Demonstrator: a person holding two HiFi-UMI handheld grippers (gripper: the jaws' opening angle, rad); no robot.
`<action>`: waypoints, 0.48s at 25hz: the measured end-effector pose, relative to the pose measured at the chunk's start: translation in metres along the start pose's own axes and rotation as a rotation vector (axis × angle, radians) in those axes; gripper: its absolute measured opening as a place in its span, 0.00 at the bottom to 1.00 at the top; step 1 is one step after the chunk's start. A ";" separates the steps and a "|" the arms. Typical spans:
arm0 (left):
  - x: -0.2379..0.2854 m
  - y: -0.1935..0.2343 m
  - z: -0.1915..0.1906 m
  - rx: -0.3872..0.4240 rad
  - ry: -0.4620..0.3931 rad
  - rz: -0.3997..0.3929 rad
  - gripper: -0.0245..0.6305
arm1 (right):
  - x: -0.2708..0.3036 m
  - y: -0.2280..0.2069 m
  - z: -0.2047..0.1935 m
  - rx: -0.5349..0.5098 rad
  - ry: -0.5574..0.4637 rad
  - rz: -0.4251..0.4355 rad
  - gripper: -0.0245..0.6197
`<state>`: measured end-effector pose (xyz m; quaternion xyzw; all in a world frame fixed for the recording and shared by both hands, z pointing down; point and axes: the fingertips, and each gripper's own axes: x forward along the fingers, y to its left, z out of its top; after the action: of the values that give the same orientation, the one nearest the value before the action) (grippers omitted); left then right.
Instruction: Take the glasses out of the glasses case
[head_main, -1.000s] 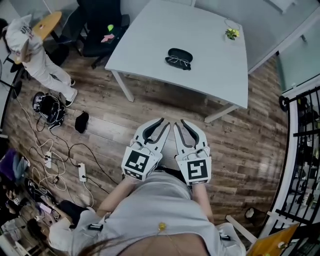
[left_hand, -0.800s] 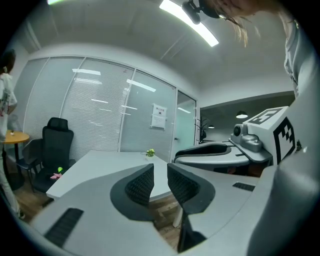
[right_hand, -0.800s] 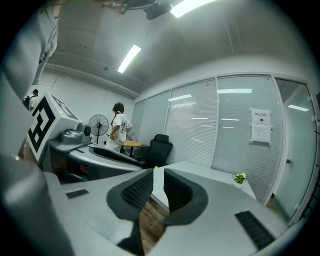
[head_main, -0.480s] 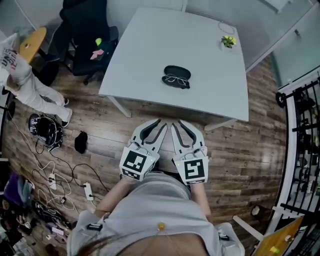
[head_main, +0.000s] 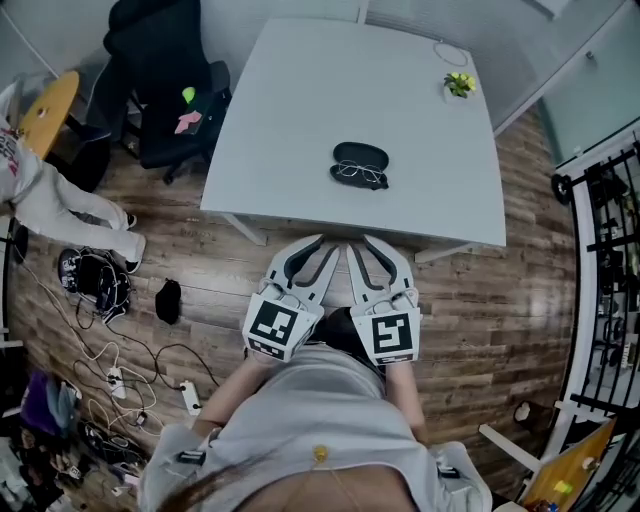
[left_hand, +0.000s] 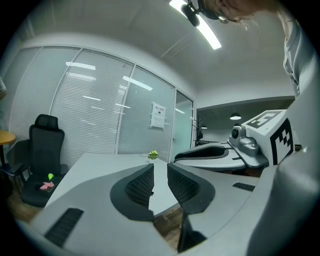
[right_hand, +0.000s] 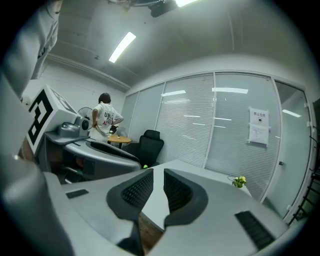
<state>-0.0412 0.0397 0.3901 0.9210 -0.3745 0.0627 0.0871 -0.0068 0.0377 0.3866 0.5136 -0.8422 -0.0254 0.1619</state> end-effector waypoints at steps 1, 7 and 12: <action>0.002 0.003 0.001 -0.004 0.000 -0.002 0.17 | 0.003 -0.002 0.000 -0.003 0.006 -0.003 0.15; 0.017 0.021 -0.001 -0.014 0.017 -0.008 0.17 | 0.026 -0.011 -0.002 -0.017 0.041 0.004 0.15; 0.042 0.042 0.000 -0.025 0.026 0.004 0.17 | 0.055 -0.028 -0.004 -0.019 0.047 0.024 0.15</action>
<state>-0.0406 -0.0181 0.4021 0.9182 -0.3759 0.0702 0.1036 -0.0045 -0.0235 0.3978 0.5024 -0.8440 -0.0195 0.1868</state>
